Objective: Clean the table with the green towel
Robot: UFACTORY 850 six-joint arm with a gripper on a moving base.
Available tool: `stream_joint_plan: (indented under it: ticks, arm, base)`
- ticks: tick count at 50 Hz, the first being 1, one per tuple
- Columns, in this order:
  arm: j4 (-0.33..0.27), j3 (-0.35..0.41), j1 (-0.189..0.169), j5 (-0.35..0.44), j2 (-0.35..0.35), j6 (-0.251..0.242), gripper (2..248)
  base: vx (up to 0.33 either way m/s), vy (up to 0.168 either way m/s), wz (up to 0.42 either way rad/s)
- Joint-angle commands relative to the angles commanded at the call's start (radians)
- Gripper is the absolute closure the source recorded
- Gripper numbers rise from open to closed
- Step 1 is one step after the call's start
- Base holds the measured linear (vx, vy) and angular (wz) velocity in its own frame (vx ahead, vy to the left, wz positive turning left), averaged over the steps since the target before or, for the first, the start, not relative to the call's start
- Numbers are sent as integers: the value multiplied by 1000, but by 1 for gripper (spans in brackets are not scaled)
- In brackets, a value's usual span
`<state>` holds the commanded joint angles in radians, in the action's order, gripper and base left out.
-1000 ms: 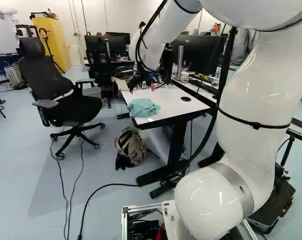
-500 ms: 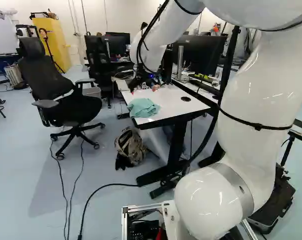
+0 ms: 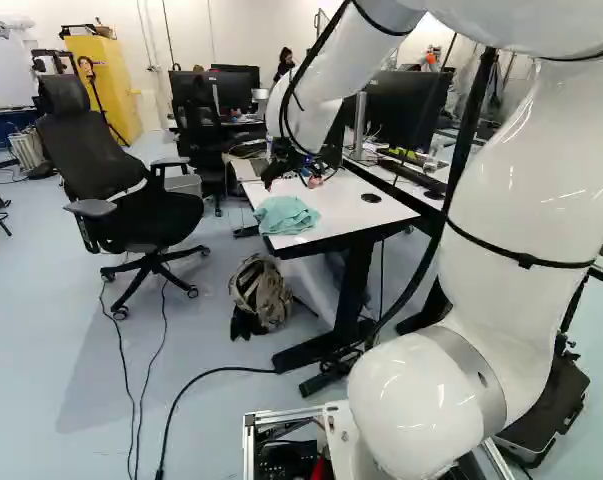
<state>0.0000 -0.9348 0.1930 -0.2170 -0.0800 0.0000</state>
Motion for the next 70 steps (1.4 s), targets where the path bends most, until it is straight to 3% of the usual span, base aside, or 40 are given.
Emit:
stream_joint_plan:
  ticks: [30, 70]
  arm:
    - [0, 189, -43, 243, 80, 0, 3]
    - [0, 528, -120, 678, 224, 0, 3]
  base:
    - [0, 0, 0]
    - [0, 0, 0]
